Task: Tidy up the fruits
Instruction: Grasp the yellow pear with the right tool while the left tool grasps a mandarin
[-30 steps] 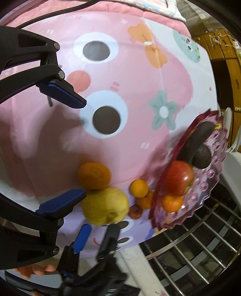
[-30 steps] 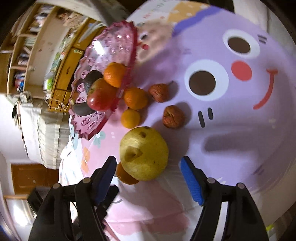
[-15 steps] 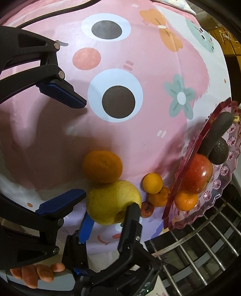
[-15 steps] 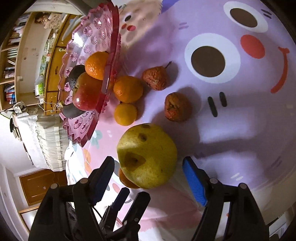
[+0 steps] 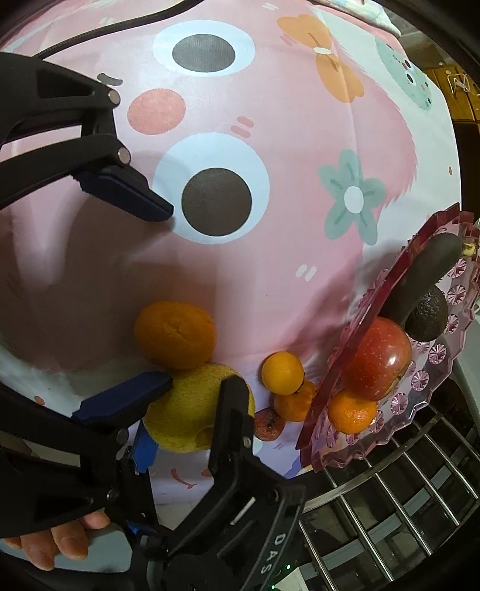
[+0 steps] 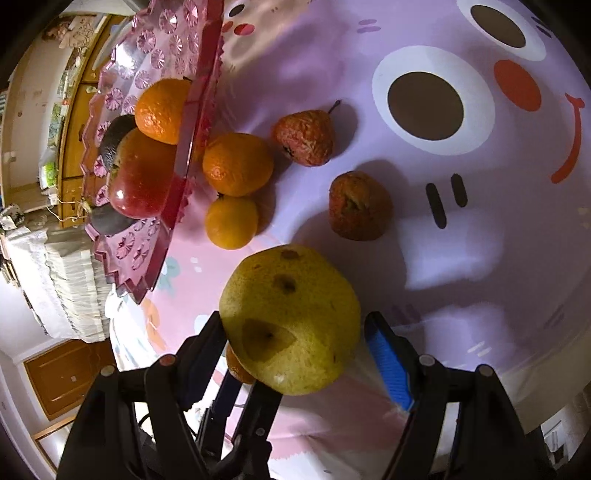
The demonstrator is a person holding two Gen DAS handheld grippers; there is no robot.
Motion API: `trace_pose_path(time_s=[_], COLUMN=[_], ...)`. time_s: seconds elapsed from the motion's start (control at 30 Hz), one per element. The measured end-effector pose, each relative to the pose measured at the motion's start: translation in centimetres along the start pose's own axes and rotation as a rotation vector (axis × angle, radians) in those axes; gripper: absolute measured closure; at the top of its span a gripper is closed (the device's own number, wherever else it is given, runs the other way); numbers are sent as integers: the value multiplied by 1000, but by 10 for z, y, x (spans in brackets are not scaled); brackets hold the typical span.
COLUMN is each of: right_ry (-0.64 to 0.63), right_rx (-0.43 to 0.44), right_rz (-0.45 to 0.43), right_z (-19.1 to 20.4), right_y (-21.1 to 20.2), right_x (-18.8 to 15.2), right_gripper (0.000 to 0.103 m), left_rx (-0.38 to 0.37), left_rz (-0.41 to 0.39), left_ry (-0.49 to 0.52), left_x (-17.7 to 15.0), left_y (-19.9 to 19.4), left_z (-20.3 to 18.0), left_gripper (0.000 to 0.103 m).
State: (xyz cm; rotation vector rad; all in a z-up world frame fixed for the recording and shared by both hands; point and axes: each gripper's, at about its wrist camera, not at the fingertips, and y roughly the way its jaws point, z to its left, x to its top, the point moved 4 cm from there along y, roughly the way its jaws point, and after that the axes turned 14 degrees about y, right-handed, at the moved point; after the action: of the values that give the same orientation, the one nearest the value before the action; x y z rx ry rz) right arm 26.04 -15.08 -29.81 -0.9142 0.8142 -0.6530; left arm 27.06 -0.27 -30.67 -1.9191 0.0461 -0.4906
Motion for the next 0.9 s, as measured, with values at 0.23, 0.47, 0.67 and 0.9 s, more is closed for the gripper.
trace_pose_path(time_s=[0.23, 0.47, 0.67, 0.9], right_ry=[-24, -55, -70, -69], right_rx=[-28, -59, -57, -39], right_rz=[10, -1, 16, 33], right_z=[9, 17, 18, 5], right_y=[9, 6, 5, 0], right_x=[-2, 3, 8, 21], right_gripper=[26, 33, 34, 34], left_rx=[-18, -58, -80, -70], left_rz=[-27, -61, -84, -99], left_ry=[-29, -41, -65, -58], left_x=[5, 8, 9, 11], left_y=[0, -2, -2, -4], left_z=[1, -2, -4, -11], left_gripper=[35, 49, 62, 70])
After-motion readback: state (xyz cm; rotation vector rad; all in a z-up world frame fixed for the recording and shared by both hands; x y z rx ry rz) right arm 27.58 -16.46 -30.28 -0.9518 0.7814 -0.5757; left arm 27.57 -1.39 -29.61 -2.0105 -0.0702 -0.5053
